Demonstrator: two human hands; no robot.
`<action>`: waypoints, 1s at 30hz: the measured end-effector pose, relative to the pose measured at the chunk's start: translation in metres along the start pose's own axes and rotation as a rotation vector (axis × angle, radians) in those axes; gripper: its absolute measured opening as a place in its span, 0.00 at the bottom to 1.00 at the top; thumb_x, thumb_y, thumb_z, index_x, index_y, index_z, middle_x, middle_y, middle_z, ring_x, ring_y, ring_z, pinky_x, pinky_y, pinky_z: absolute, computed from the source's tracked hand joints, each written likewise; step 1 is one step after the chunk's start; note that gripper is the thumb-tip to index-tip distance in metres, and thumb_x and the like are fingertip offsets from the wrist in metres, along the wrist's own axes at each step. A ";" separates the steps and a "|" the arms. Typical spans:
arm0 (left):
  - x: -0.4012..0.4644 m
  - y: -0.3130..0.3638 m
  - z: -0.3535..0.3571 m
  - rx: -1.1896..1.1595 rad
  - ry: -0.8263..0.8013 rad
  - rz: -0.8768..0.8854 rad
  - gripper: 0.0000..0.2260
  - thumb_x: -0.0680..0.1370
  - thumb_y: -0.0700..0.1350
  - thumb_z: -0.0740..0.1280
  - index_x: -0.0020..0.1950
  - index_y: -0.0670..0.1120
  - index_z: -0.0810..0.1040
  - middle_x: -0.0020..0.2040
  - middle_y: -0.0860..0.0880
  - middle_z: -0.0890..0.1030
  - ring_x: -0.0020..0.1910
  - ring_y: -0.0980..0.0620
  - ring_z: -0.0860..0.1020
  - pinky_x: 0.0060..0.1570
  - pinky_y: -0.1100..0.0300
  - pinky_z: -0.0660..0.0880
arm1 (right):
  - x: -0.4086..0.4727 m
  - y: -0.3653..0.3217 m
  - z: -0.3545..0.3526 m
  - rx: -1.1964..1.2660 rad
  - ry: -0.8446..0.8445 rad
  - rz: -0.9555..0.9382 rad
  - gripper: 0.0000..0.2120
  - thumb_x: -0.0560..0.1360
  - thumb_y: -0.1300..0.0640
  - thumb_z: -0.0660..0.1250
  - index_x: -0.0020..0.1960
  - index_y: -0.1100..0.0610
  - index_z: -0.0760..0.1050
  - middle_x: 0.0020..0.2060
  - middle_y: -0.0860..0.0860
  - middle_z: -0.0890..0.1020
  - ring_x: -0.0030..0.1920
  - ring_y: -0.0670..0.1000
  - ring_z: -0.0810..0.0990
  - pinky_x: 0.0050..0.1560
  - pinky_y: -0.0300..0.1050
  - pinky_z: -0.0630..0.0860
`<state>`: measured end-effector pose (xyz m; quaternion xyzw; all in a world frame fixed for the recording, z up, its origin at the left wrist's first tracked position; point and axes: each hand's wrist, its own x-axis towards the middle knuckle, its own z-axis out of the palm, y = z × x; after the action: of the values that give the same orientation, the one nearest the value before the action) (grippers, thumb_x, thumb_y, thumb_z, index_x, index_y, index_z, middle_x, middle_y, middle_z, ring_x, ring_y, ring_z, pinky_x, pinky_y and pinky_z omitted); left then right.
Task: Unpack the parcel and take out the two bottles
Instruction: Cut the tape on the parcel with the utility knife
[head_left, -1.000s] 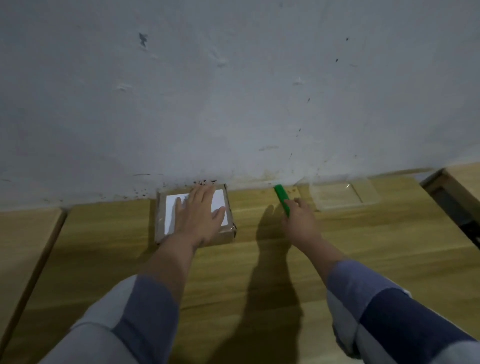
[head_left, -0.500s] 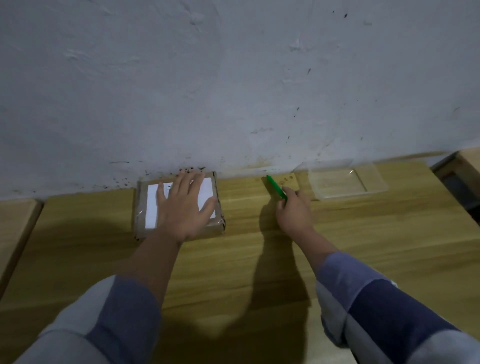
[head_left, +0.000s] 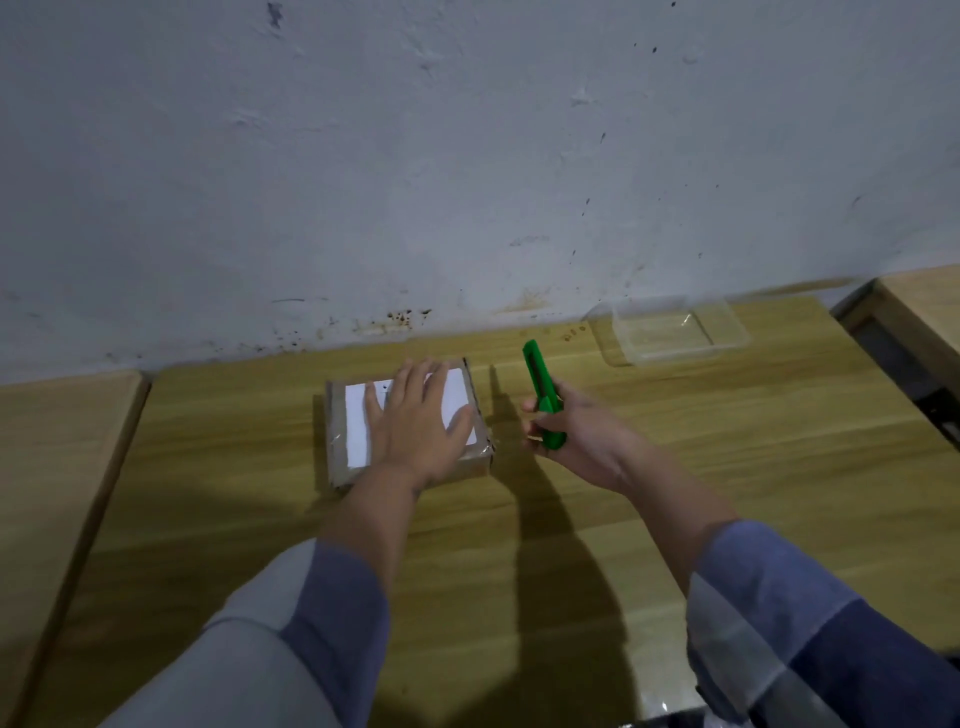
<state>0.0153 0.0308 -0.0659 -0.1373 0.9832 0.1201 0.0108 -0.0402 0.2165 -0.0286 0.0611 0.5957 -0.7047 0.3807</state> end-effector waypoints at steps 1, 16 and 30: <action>-0.007 0.002 0.001 0.002 -0.002 0.001 0.28 0.80 0.61 0.48 0.78 0.53 0.49 0.79 0.53 0.49 0.78 0.52 0.45 0.73 0.41 0.40 | -0.005 0.006 0.003 -0.063 0.043 -0.021 0.27 0.78 0.71 0.55 0.74 0.55 0.59 0.46 0.53 0.73 0.38 0.49 0.70 0.43 0.45 0.72; -0.050 -0.005 -0.003 0.025 -0.122 0.113 0.34 0.78 0.67 0.45 0.78 0.53 0.41 0.79 0.54 0.40 0.77 0.54 0.37 0.74 0.41 0.37 | -0.063 0.037 0.038 -0.440 0.362 -0.297 0.23 0.80 0.58 0.58 0.71 0.40 0.63 0.39 0.50 0.80 0.33 0.46 0.74 0.32 0.37 0.71; -0.054 -0.027 -0.001 0.090 -0.091 0.266 0.46 0.65 0.75 0.42 0.78 0.54 0.43 0.79 0.55 0.40 0.77 0.54 0.37 0.73 0.45 0.34 | -0.055 0.050 0.061 -0.825 0.464 -0.322 0.22 0.79 0.59 0.59 0.72 0.45 0.65 0.57 0.55 0.81 0.51 0.53 0.80 0.44 0.42 0.73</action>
<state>0.0746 0.0198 -0.0684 0.0004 0.9956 0.0823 0.0456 0.0511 0.1878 -0.0212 -0.0322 0.8957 -0.4279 0.1167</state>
